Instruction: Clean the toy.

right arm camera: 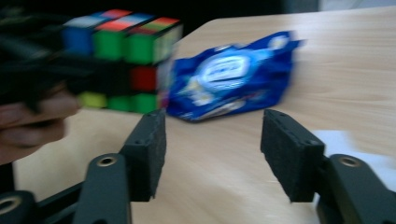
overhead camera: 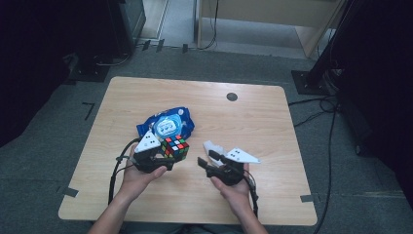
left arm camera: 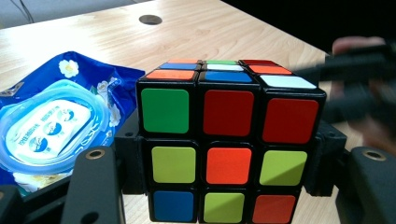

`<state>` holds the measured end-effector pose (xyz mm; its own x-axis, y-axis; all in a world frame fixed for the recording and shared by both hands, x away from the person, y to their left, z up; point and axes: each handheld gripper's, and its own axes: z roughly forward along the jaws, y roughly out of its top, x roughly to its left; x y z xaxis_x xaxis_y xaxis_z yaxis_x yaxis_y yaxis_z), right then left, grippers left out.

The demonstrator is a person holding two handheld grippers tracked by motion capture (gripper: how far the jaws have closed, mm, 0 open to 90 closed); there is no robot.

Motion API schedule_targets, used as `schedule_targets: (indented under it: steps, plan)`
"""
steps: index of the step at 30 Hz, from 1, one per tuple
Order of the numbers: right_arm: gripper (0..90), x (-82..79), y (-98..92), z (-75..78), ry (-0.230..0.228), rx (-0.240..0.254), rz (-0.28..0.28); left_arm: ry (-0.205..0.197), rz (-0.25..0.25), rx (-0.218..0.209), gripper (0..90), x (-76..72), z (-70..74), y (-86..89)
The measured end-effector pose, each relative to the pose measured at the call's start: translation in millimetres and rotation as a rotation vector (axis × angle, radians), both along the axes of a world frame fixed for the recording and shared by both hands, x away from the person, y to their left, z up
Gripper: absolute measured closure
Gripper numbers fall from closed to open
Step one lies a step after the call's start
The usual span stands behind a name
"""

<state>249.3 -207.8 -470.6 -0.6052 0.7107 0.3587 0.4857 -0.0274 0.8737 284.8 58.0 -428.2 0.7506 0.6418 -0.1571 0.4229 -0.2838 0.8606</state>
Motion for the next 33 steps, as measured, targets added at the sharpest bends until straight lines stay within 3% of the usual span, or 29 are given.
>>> schedule_targets:
  steps: [1,5,10,15,19,24,33]
  plan:
    - [36.4,-4.6,14.8,0.2,0.000,0.012,0.048,-0.001,0.002,0.000,33.8,-0.5,-0.1,-1.3]
    - [29.2,-9.3,32.3,0.1,0.026,0.048,0.083,0.005,0.005,-0.008,33.8,-1.9,-0.6,-4.7]
    - [26.5,-10.4,41.7,-3.7,0.050,0.073,0.059,0.015,0.002,-0.011,33.8,-5.1,-3.0,-13.7]
    - [24.4,-10.6,48.1,-6.1,0.048,0.054,0.033,0.026,0.007,-0.012,33.8,-8.2,-7.4,-22.6]
    - [31.1,-10.1,49.4,-8.6,0.050,0.058,0.021,0.028,-0.005,-0.005,33.8,-10.1,-9.3,-27.5]
    - [33.5,-10.2,49.3,-10.5,0.033,0.041,0.014,0.034,-0.009,-0.005,33.8,-10.0,-9.8,-28.3]
    - [34.1,-13.1,50.2,-11.0,-0.071,-0.078,0.019,0.083,-0.058,0.029,32.1,-6.4,-6.6,-26.1]
